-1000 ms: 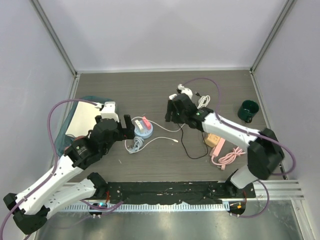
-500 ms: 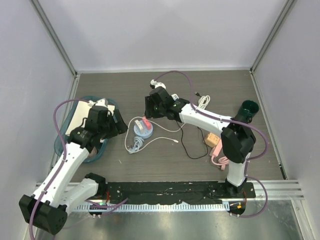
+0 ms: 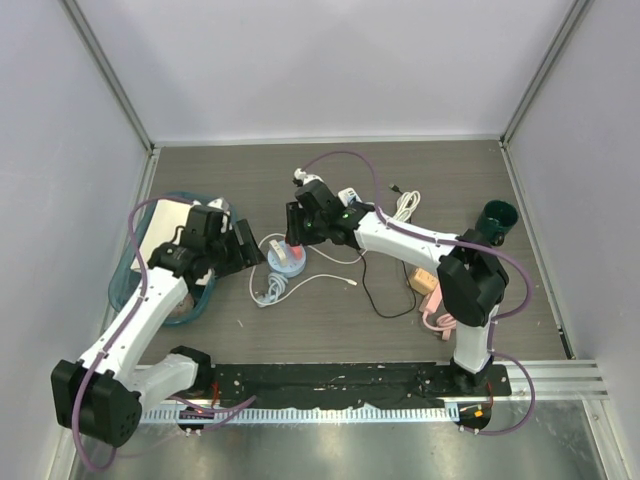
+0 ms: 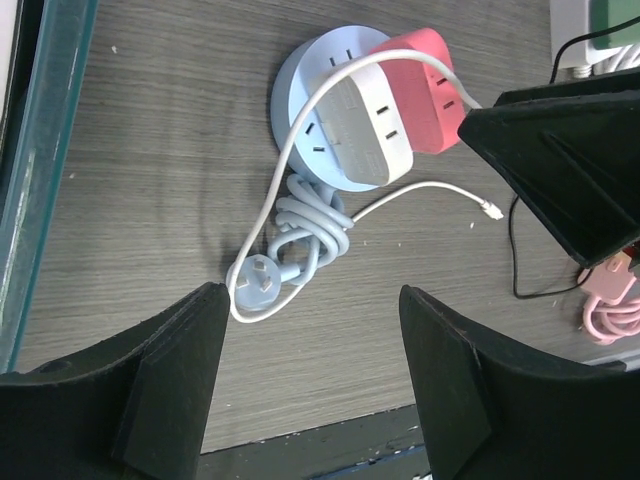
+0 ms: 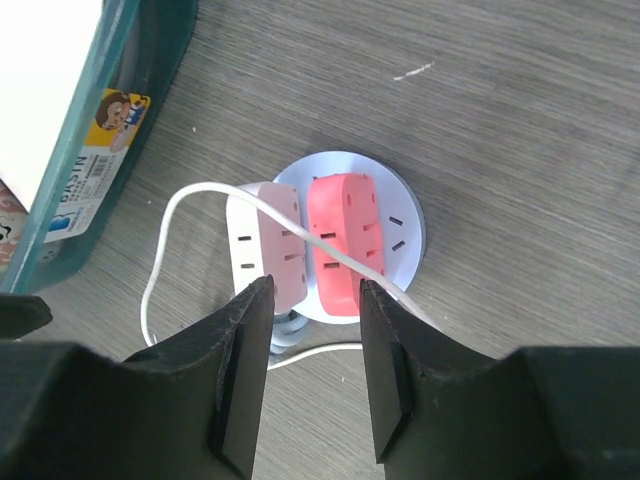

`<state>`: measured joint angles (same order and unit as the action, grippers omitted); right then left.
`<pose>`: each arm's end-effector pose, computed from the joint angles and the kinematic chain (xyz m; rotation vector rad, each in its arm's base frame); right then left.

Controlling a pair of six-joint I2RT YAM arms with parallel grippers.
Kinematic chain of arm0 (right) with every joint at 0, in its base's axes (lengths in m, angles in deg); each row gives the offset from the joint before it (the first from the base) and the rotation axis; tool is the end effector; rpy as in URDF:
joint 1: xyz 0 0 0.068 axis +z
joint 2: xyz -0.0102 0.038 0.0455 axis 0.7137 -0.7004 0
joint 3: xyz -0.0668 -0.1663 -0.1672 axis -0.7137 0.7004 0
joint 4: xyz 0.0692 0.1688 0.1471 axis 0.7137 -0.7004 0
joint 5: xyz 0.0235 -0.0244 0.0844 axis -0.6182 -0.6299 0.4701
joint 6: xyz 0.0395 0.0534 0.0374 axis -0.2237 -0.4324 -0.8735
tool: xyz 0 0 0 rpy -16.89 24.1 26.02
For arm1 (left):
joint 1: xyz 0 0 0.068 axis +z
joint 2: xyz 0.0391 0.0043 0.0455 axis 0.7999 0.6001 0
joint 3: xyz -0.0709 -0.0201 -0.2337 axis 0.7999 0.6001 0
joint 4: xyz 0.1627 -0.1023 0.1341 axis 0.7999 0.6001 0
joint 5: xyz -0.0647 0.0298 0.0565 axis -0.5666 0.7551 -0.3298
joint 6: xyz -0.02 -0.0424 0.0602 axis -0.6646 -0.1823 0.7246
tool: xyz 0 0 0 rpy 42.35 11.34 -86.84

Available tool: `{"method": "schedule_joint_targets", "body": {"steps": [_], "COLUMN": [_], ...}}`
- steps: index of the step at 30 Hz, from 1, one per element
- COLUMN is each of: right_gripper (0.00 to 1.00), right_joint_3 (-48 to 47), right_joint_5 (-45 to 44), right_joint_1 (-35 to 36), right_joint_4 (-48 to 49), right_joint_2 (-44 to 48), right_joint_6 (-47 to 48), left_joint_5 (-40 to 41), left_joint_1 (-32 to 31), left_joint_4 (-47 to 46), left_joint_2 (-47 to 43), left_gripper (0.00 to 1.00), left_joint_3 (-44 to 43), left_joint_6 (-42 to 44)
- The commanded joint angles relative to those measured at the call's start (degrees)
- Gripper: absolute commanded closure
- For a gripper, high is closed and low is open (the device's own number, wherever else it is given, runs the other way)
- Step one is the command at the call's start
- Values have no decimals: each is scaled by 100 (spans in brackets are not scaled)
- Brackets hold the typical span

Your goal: Pull the plug off the socket

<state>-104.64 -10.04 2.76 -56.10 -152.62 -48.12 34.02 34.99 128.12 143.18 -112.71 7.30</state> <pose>0.2777 0.3087 0.2181 -0.3612 2.3707 0.6442 0.2013 -0.0729 0.2361 -0.3827 2.4770 -0.5489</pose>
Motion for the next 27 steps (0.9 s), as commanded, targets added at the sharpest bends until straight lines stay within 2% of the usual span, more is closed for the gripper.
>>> {"method": "schedule_joint_targets", "body": {"steps": [1,9,27], "right_gripper": [53,51,52], "right_joint_3": [224,154,-233], "right_joint_5": [49,-13,-285], "right_joint_1": [49,57,154], "right_joint_4": [191,129,-64], "right_joint_2": [256,195,-157], "right_joint_6": [-138,-120,-103], "left_joint_5": [-48,426,251], "left_joint_1": [64,73,73], "left_joint_4": [-125,-125,-371], "left_joint_2": [-5,-233,-567], "left_gripper": [26,24,23], "left_joint_3": [-147,20,284], "left_joint_6": [253,517,482]}}
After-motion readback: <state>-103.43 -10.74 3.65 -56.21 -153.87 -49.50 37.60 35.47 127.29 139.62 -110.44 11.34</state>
